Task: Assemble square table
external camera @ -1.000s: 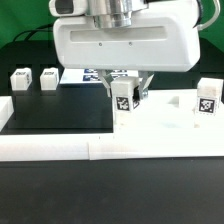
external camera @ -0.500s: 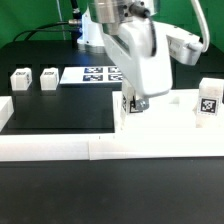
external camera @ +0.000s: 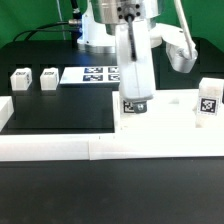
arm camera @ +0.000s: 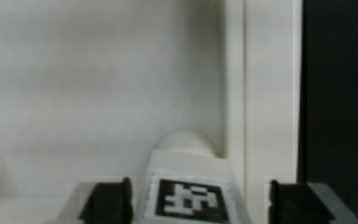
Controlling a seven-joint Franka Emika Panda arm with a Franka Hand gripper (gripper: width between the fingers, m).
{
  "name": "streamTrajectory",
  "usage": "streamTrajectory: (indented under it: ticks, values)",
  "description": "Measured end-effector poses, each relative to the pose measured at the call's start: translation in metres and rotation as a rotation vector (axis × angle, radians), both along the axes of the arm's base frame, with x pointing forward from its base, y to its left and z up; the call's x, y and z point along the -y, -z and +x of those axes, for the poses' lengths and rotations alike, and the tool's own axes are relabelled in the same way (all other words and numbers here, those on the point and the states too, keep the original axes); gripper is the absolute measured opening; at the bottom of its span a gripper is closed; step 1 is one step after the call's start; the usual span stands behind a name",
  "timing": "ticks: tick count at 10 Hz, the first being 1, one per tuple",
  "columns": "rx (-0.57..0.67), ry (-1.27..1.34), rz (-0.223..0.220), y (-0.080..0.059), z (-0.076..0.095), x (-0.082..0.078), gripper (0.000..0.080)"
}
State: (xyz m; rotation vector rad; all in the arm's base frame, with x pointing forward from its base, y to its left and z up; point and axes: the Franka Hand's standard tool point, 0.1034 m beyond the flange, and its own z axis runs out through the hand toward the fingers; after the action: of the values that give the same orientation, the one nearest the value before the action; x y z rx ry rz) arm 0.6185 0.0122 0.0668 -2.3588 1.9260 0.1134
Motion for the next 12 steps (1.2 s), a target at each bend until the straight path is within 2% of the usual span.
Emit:
streamTrajectory:
  ticks: [1,2,3,6,7,9,11,12]
  values:
    - [0.020,-0.190,-0.007,-0.002,-0.011,0.001,0.0609]
    - [0.041,-0.378,-0.023,-0.002,-0.016,-0.001,0.0609]
    - [0.042,-0.398,-0.022,-0.001,-0.016,0.000,0.0637]
    - [0.065,-0.635,-0.030,0.000,-0.015,0.001,0.0648]
    - [0.083,-0.791,-0.059,0.000,-0.008,0.003,0.0649]
    - [0.128,-0.956,-0.088,0.001,0.003,0.007,0.0649]
    - [0.125,-0.921,-0.086,0.002,0.003,0.006,0.0649]
    - [0.125,-0.912,-0.085,0.002,0.003,0.006,0.0522]
